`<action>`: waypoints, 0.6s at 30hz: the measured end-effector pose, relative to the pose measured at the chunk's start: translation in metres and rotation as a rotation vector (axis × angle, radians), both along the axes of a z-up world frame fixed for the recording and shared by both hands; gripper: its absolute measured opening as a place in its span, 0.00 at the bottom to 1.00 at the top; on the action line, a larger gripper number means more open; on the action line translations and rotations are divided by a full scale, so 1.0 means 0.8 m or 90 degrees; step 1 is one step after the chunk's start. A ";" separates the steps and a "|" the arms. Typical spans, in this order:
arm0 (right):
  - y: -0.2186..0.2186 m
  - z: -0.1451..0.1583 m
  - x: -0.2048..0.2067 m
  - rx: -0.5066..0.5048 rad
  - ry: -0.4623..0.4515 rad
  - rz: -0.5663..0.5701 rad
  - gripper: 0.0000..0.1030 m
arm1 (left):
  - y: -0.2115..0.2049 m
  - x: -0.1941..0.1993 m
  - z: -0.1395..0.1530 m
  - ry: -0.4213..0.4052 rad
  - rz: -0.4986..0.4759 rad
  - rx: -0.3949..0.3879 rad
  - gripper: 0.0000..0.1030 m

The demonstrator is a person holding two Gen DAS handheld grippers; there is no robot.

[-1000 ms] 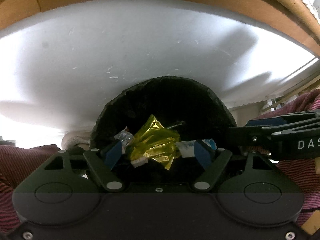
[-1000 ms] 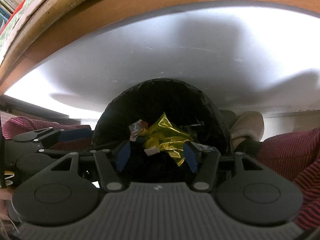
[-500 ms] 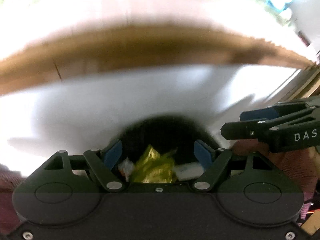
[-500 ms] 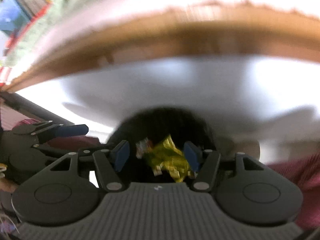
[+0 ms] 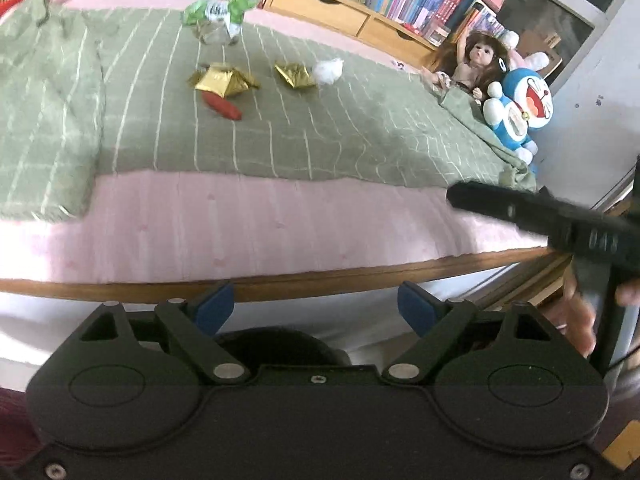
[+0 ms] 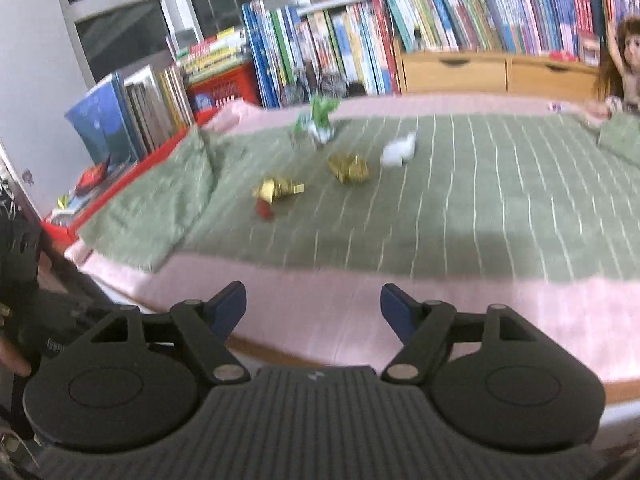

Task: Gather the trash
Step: 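Raise both open tools back over the candies on the bed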

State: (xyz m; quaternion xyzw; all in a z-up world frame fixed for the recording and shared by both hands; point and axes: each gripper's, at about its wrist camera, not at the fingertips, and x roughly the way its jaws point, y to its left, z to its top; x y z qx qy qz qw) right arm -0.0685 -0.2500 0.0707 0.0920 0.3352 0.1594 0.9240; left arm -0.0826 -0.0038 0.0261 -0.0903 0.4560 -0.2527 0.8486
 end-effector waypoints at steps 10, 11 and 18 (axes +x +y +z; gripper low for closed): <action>-0.003 0.007 0.008 -0.014 -0.028 -0.023 0.81 | -0.014 -0.025 0.037 -0.067 -0.034 0.045 0.85; -0.003 0.006 0.009 -0.014 -0.028 -0.025 0.81 | -0.015 -0.026 0.041 -0.085 -0.030 0.055 0.85; -0.006 0.006 0.014 -0.033 -0.046 -0.047 0.81 | -0.018 -0.016 0.055 -0.174 0.009 0.089 0.86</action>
